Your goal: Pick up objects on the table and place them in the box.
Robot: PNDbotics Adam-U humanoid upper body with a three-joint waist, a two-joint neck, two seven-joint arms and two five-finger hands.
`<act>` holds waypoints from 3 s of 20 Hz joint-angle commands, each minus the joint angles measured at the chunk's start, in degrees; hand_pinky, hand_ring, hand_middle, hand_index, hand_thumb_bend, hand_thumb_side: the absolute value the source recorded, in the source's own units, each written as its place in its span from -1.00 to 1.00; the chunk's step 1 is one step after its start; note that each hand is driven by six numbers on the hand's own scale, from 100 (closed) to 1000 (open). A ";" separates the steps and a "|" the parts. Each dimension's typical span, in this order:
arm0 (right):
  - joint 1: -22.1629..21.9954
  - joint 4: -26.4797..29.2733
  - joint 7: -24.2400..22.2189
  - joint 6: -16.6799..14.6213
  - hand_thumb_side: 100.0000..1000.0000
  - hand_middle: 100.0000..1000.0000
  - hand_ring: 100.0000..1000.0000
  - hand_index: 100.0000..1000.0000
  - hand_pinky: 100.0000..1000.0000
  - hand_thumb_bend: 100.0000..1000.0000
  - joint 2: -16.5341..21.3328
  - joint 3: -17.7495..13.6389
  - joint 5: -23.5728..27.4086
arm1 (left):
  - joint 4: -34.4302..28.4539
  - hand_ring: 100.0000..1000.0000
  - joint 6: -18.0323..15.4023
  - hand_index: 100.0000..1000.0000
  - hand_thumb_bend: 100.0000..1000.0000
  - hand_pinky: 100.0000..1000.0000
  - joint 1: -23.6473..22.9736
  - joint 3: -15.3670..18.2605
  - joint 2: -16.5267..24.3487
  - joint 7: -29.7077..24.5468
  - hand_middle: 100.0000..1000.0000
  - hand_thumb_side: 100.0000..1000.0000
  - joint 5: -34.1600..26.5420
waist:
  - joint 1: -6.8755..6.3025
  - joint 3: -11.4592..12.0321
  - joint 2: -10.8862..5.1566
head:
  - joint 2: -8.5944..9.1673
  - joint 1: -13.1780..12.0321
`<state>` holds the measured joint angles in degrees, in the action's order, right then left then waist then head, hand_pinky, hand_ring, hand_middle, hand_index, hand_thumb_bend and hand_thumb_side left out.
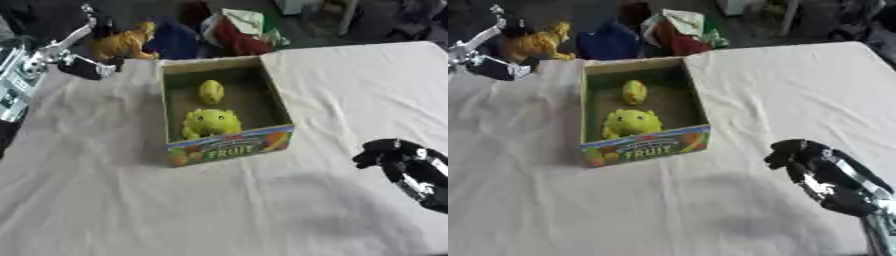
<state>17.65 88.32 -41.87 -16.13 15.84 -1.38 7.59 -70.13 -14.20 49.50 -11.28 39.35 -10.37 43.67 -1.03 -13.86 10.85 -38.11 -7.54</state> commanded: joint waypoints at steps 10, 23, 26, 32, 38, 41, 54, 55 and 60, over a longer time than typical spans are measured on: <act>0.73 0.47 -1.08 -0.01 -0.14 0.24 0.48 0.61 0.42 -1.00 0.32 0.61 0.51 | 3.76 -0.20 -4.08 0.12 -1.00 0.09 5.98 -4.05 -9.76 -2.95 -0.24 -1.00 4.26 | 0.11 -1.42 -1.27 | 0.24 -1.65; 0.71 0.42 -1.36 0.06 -0.14 0.24 0.47 0.61 0.42 -1.00 0.05 0.77 0.49 | 8.45 -0.12 -8.77 0.29 -0.78 0.13 4.03 -6.78 -14.20 -4.95 -0.14 -0.76 9.79 | 0.09 -2.48 -1.12 | 0.38 -1.97; 0.68 0.43 -1.35 0.07 -0.15 0.24 0.47 0.60 0.42 -1.00 0.04 0.72 0.44 | 9.18 -0.09 -9.54 0.33 -0.75 0.16 3.57 -6.91 -14.26 -5.67 -0.10 -0.67 10.10 | 0.08 -2.43 -1.07 | 0.40 -1.94; 0.65 0.45 -1.24 0.02 -0.15 0.24 0.47 0.60 0.42 -1.00 0.01 0.55 0.39 | 8.90 0.09 -10.16 0.61 -0.30 0.27 2.78 -6.16 -13.56 -8.75 0.12 0.24 8.29 | 0.21 -2.22 -0.92 | 0.59 -1.62; 0.68 0.47 -1.17 -0.01 -0.14 0.24 0.47 0.60 0.42 -1.00 0.09 0.35 0.40 | 5.86 0.22 -9.28 0.66 0.22 0.35 2.04 -4.77 -10.99 -10.33 0.29 0.70 3.51 | 0.24 -1.77 -0.97 | 0.77 -1.04; 0.59 0.43 -1.03 -0.03 -0.15 0.24 0.47 0.60 0.42 -1.00 0.21 0.21 0.35 | 3.34 0.20 -8.42 0.65 0.17 0.34 1.61 -4.03 -9.03 -10.17 0.28 0.66 0.72 | 0.27 -1.38 -1.00 | 0.84 -0.71; 0.47 0.56 -0.08 -0.10 -0.12 0.24 0.47 0.61 0.42 -1.00 0.64 -0.74 0.30 | -20.66 0.04 2.12 0.51 -0.55 0.22 -13.60 3.15 0.43 -3.64 0.09 0.44 -22.23 | 0.45 1.51 -0.83 | 0.89 1.15; 0.47 0.60 -0.01 -0.10 -0.11 0.24 0.47 0.61 0.42 -1.00 0.66 -0.82 0.37 | -22.51 0.02 3.37 0.48 -0.51 0.20 -15.44 4.02 0.25 -2.98 0.07 0.42 -24.40 | 0.50 1.74 -0.84 | 0.86 1.22; 0.51 0.74 0.34 -0.07 -0.11 0.24 0.47 0.60 0.42 -1.00 0.91 -1.12 0.68 | -31.72 -0.01 7.19 0.45 -0.90 0.18 -23.77 7.23 -3.70 -0.26 0.03 0.53 -33.34 | 0.56 3.40 -1.09 | 0.10 1.11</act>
<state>17.61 88.30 -41.78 -16.15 15.40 -1.86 7.71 -98.82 -7.95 25.36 -5.59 35.53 -11.30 12.54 -0.56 -10.36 10.73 -37.99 -6.41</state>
